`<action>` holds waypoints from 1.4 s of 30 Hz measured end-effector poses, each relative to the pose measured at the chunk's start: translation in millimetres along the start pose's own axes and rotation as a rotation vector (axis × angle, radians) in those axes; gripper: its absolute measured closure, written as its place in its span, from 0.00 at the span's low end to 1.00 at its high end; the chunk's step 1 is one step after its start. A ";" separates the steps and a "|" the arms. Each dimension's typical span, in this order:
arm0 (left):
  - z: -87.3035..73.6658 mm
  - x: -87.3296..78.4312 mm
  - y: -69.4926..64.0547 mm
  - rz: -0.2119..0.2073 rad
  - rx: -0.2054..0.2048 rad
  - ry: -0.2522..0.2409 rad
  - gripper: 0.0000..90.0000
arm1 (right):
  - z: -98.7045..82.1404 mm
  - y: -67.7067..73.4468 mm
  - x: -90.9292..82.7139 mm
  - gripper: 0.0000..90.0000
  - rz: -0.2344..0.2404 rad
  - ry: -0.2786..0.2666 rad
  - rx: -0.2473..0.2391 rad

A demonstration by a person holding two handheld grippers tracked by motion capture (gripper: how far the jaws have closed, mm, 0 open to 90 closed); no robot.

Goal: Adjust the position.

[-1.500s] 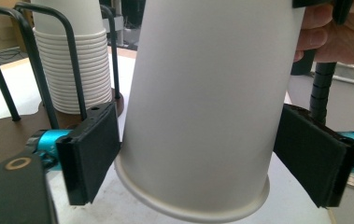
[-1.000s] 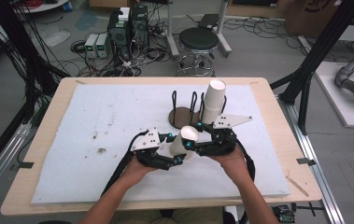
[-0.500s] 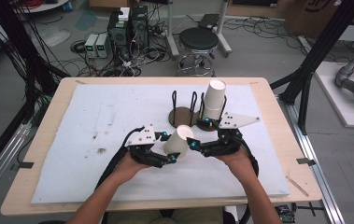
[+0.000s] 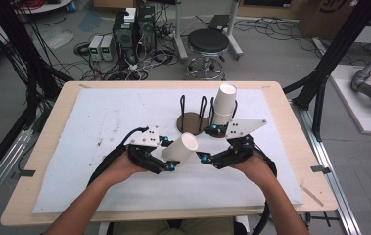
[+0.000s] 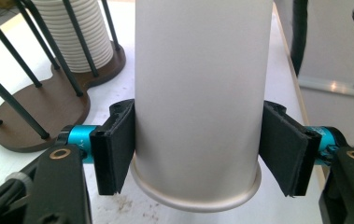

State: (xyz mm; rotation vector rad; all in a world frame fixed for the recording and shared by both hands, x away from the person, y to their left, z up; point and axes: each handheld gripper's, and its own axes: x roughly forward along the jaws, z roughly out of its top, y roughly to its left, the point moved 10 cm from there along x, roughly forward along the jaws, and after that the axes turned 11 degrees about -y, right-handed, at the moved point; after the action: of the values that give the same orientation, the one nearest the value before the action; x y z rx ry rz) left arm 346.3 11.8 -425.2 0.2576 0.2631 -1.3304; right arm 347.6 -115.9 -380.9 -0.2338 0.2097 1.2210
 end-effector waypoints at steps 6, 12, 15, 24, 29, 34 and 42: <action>0.7 -1.6 -1.1 -0.018 0.006 0.020 0.35 | 3.0 2.5 8.1 0.23 0.061 0.067 -0.051; -1.9 -0.1 -5.4 -0.041 0.010 0.038 0.34 | 5.6 7.2 18.5 0.23 0.127 0.131 -0.081; -2.8 1.4 -7.4 -0.049 0.004 0.040 0.34 | 4.9 11.6 25.9 0.23 0.173 0.190 -0.103; -6.5 5.2 -16.6 -0.089 0.029 0.068 0.34 | -5.9 19.6 36.8 0.27 0.248 0.293 -0.128; -7.0 5.7 -19.8 -0.108 0.033 0.070 0.34 | -13.5 27.1 38.6 0.38 0.307 0.340 -0.152; -8.7 7.4 -22.7 -0.121 0.039 0.074 0.34 | -14.4 29.1 38.2 0.43 0.317 0.348 -0.157; -6.4 10.2 -26.0 -0.136 0.027 0.043 0.29 | -16.2 31.0 34.8 0.44 0.330 0.362 -0.152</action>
State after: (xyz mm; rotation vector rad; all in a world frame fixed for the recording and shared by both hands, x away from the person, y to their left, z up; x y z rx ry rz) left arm 322.9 -1.2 -435.5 0.2951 0.3031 -1.4644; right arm 329.3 -79.2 -408.2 -0.5711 0.4844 1.5182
